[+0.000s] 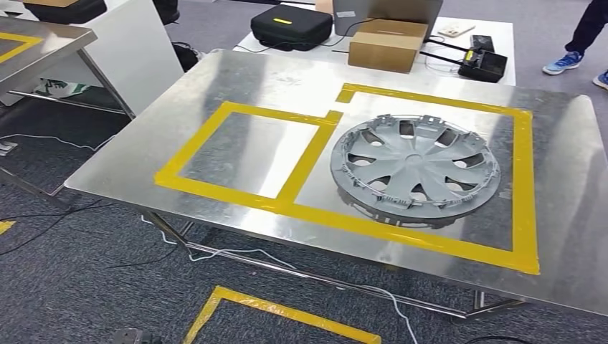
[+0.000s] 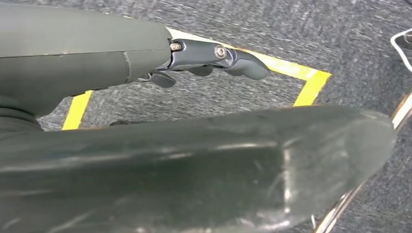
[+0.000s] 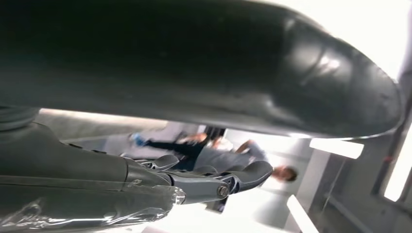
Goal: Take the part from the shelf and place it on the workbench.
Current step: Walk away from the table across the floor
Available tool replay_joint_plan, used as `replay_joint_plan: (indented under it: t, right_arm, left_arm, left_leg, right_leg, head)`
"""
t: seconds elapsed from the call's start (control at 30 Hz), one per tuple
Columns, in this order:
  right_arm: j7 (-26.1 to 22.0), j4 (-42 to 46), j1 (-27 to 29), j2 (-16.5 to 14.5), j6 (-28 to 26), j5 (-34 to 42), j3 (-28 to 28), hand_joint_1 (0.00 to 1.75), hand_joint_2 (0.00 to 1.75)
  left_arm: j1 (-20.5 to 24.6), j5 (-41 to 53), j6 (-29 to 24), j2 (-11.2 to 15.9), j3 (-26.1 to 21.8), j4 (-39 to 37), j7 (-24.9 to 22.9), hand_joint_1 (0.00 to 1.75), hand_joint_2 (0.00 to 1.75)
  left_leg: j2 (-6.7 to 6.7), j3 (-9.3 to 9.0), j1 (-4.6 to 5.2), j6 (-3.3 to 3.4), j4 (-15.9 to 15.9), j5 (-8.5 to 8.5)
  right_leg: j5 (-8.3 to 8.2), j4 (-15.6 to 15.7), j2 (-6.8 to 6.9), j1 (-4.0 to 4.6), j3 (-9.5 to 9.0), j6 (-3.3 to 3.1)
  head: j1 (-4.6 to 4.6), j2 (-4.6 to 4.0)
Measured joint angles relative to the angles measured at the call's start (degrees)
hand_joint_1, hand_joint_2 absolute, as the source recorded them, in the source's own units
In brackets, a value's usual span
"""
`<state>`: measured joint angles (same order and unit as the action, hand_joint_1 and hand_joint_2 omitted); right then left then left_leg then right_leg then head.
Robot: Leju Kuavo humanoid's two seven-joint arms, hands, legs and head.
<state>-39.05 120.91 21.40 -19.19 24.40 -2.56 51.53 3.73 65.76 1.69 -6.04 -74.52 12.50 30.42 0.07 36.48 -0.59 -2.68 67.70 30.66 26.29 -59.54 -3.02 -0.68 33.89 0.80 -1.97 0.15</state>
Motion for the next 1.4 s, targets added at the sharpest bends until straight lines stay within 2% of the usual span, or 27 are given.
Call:
replay_joint_plan:
  t: [0.07,0.1,0.13,0.2,0.23,0.3,0.37,0.4,0.43,0.47,0.53,0.6,0.63,0.7,0.77,0.83,0.9,0.93,0.97,1.03,1.1,1.17,1.23,1.27,1.3,1.33,1.4]
  right_arm:
    - [0.1,-1.4,0.1,-0.1,-1.0,-0.6,0.2,0.00,0.00]
    - [0.1,-2.1,0.1,-0.1,-1.3,-1.0,0.4,0.00,0.00]
    - [0.1,-2.8,0.1,-0.2,-1.6,-1.3,0.6,0.00,0.00]
    - [0.2,-4.2,0.2,-0.3,-1.8,-2.0,1.2,0.00,0.00]
    - [0.3,-4.9,0.2,-0.3,-1.9,-2.3,1.5,0.00,0.00]
    - [0.4,-6.4,0.1,-0.3,-2.0,-2.8,2.0,0.00,0.00]
    - [0.5,-7.7,-0.1,-0.4,-2.0,-3.1,2.2,0.00,0.00]
    - [0.5,-8.2,-0.2,-0.4,-2.0,-3.1,2.3,0.00,0.00]
    - [0.6,-8.6,-0.2,-0.4,-2.0,-3.2,2.5,0.00,0.00]
    - [0.6,-8.9,-0.2,-0.4,-2.0,-3.3,2.6,0.00,0.00]
    - [0.9,-9.7,-0.2,-0.4,-2.1,-3.7,2.8,0.00,0.00]
    - [1.2,-10.6,-0.2,-0.4,-2.3,-4.4,2.9,0.00,0.00]
    - [1.3,-11.1,-0.2,-0.4,-2.5,-4.7,2.9,0.00,0.00]
    - [1.3,-12.3,-0.1,-0.4,-3.1,-5.3,2.9,0.00,0.00]
    - [1.4,-13.3,-0.1,-0.5,-3.6,-6.0,2.9,0.00,0.00]
    - [1.7,-14.3,-0.1,-0.6,-4.0,-7.2,2.8,0.00,0.00]
    - [1.9,-15.5,-0.2,-0.6,-4.5,-8.3,2.6,0.00,0.00]
    - [2.0,-16.1,-0.1,-0.6,-4.6,-8.5,2.6,0.00,0.00]
    - [2.0,-16.7,-0.1,-0.7,-4.8,-8.7,2.5,0.00,0.00]
    - [2.9,-17.8,-0.1,-0.8,-4.9,-9.7,2.4,0.00,0.00]
    - [5.1,-19.8,-0.3,-0.8,-5.0,-13.2,2.3,0.00,0.00]
    - [8.2,-23.7,-1.1,-0.9,-4.8,-21.1,3.2,0.00,0.00]
    - [12.5,-29.6,-3.1,-0.9,-3.8,-34.5,5.7,0.00,0.00]
    - [15.2,-33.4,-4.4,-0.8,-3.4,-43.0,7.8,0.00,0.00]
    - [18.1,-37.3,-5.8,-0.7,-3.4,-51.2,10.2,0.00,0.00]
    - [21.0,-41.8,-7.3,-0.4,-4.3,-58.5,13.1,0.00,0.00]
    - [25.9,-51.1,-10.1,0.6,-6.9,-68.2,18.6,0.00,0.00]
  left_arm:
    - [0.0,-0.2,0.0,0.0,-0.2,0.0,0.0,0.00,0.00]
    - [0.1,-0.3,-0.1,0.0,-0.3,0.0,0.0,0.00,0.00]
    - [0.1,-0.3,-0.1,0.0,-0.4,0.0,0.0,0.00,0.00]
    - [0.2,-0.4,-0.1,0.0,-0.5,0.0,0.0,0.00,0.00]
    - [0.2,-0.4,-0.2,-0.1,-0.6,0.0,0.0,0.00,0.00]
    - [0.2,-0.4,-0.2,-0.1,-0.8,0.0,0.0,0.00,0.00]
    - [0.1,-0.5,-0.3,0.0,-1.0,0.0,0.0,0.00,0.00]
    - [0.0,-0.5,-0.3,0.0,-1.1,0.0,0.0,0.00,0.00]
    - [0.0,-0.5,-0.3,-0.1,-1.2,0.0,0.0,0.00,0.00]
    - [0.0,-0.5,-0.3,-0.1,-1.3,0.0,0.0,0.00,0.00]
    - [0.0,-0.5,-0.3,-0.1,-1.4,0.0,0.0,0.00,0.00]
    - [0.1,-0.7,-0.3,-0.1,-1.4,0.0,0.0,0.00,0.00]
    - [0.1,-0.8,-0.3,-0.1,-1.4,0.0,0.0,0.00,0.00]
    - [0.2,-1.0,-0.3,-0.1,-1.4,0.0,0.0,0.00,0.00]
    - [0.3,-1.2,-0.3,-0.1,-1.5,0.0,0.0,0.00,0.00]
    - [0.3,-1.4,-0.4,-0.1,-1.7,0.0,-0.1,0.00,0.00]
    - [0.3,-1.6,-0.6,-0.2,-2.0,0.0,-0.3,0.00,0.00]
    - [0.2,-1.8,-0.7,-0.2,-2.2,0.0,-0.4,0.00,0.00]
    - [0.2,-1.9,-0.8,-0.2,-2.3,0.0,-0.4,0.00,0.00]
    - [0.2,-2.2,-1.2,-0.1,-2.6,0.0,-0.7,0.00,0.87]
    - [0.4,-2.4,-2.0,-0.2,-2.9,0.0,-1.3,0.00,1.75]
    - [0.5,-2.7,-2.7,-0.3,-3.2,0.0,-2.0,0.00,1.75]
    - [0.5,-2.8,-3.2,-0.3,-3.5,0.0,-2.5,0.00,1.75]
    - [0.6,-2.7,-3.2,-0.3,-3.5,0.0,-2.6,0.00,1.75]
    - [0.6,-2.4,-3.2,-0.2,-3.6,0.0,-2.7,0.00,1.75]
    - [0.5,-2.1,-3.2,-0.1,-3.6,0.0,-2.9,0.00,1.75]
    - [0.4,-1.4,-3.2,0.2,-3.6,0.0,-3.4,0.00,1.75]
  left_leg:
    - [-1.80,-3.27,-0.13,0.35,-6.9,-2.75]
    - [-2.50,-4.20,-0.17,0.56,-8.8,-3.12]
    - [-2.87,-4.55,-0.15,0.82,-9.7,-3.03]
    - [-2.17,-4.63,-0.17,1.52,-10.0,-3.15]
    - [-1.78,-4.67,-0.24,1.92,-10.1,-3.26]
    - [-0.86,-4.74,-0.36,2.56,-10.2,-3.38]
    - [0.06,-4.79,-0.14,2.85,-10.2,-3.28]
    - [0.53,-4.82,-0.04,2.90,-10.2,-3.23]
    - [0.96,-4.90,0.02,2.91,-10.2,-3.17]
    - [1.36,-5.04,0.04,2.86,-10.2,-3.07]
    - [2.07,-5.53,0.06,2.54,-10.2,-2.77]
    - [2.58,-5.98,0.29,1.95,-10.1,-2.43]
    - [2.79,-6.12,0.40,1.63,-10.2,-2.37]
    - [3.25,-6.26,0.37,1.02,-10.5,-2.37]
    - [2.66,-5.84,0.25,0.44,-9.4,-1.28]
    - [1.32,-3.34,0.19,0.06,-4.1,1.89]
    - [0.69,0.43,0.17,-0.04,3.2,4.79]
    - [0.58,1.58,0.18,-0.01,5.1,4.87]
    - [0.52,1.74,0.19,0.09,4.9,3.81]
    - [0.40,-0.83,0.19,0.44,-1.1,-0.41]
    - [0.09,-4.02,0.19,0.80,-8.0,-3.05]
    - [-0.13,-5.03,0.22,1.19,-10.5,-3.30]
    - [0.00,-5.08,0.00,1.83,-10.7,-3.54]
    - [0.08,-5.16,-0.11,2.23,-10.9,-3.67]
    - [0.16,-5.22,-0.21,2.56,-11.0,-3.80]
    - [0.22,-5.23,-0.16,2.79,-11.1,-3.84]
    - [0.29,-5.21,0.03,2.97,-11.1,-3.81]
  right_leg:
    - [-0.01,-0.2,-0.94,0.10,0.12,0.42]
    - [-0.04,-0.1,-1.33,0.15,0.25,0.73]
    - [-0.11,-0.1,-1.69,0.18,0.39,1.09]
    - [-0.31,0.3,-2.18,0.05,0.55,1.79]
    - [-0.03,0.0,-1.76,0.05,0.72,2.10]
    - [2.57,-4.0,0.26,0.10,2.48,2.59]
    - [6.50,-11.6,2.09,0.07,5.98,2.92]
    - [7.56,-14.5,2.39,0.05,7.35,3.01]
    - [7.52,-15.5,2.52,0.04,7.79,3.05]
    - [6.42,-14.4,2.62,0.04,7.12,3.04]
    - [2.78,-7.1,3.63,0.04,3.16,2.94]
    - [0.76,-1.1,4.60,0.15,0.01,2.45]
    - [0.65,-0.2,4.72,0.26,-0.45,2.11]
    - [0.52,-0.1,3.94,0.35,-0.36,1.28]
    - [0.24,0.2,3.35,0.16,-0.38,0.58]
    - [0.06,0.4,2.92,-0.02,-0.41,0.10]
    - [0.05,0.4,2.45,0.01,-0.32,-0.11]
    - [0.06,0.4,2.19,0.03,-0.33,-0.14]
    - [0.06,0.4,1.92,0.04,-0.37,-0.15]
    - [0.07,0.4,1.47,0.03,-0.53,-0.05]
    - [0.18,0.3,1.14,0.27,-0.56,0.40]
    - [0.11,0.6,0.95,0.52,-0.45,1.06]
    - [0.08,0.9,1.00,0.52,-0.55,1.68]
    - [0.67,0.3,1.25,0.52,-0.38,2.00]
    - [1.90,-1.4,1.58,0.48,0.27,2.29]
    - [3.74,-4.5,1.95,0.43,1.56,2.53]
    - [7.41,-12.2,2.36,0.31,5.19,2.84]
  head:
    - [0.07,0.00]
    - [0.10,0.00]
    - [0.14,0.00]
    - [0.14,0.00]
    - [0.06,0.00]
    - [-0.34,0.00]
    - [-0.64,0.00]
    - [-0.63,0.00]
    - [-0.63,0.00]
    - [-0.63,0.00]
    - [-0.65,0.00]
    - [-0.63,0.00]
    - [-0.61,0.00]
    - [-0.60,0.00]
    - [-0.50,0.00]
    - [-0.21,0.00]
    - [-0.04,0.00]
    - [-0.02,0.00]
    - [0.00,0.00]
    - [0.05,0.00]
    - [0.15,0.00]
    - [0.22,0.00]
    - [0.23,0.00]
    - [0.09,0.00]
    - [-0.07,0.00]
    - [-0.28,0.00]
    - [-0.50,0.00]
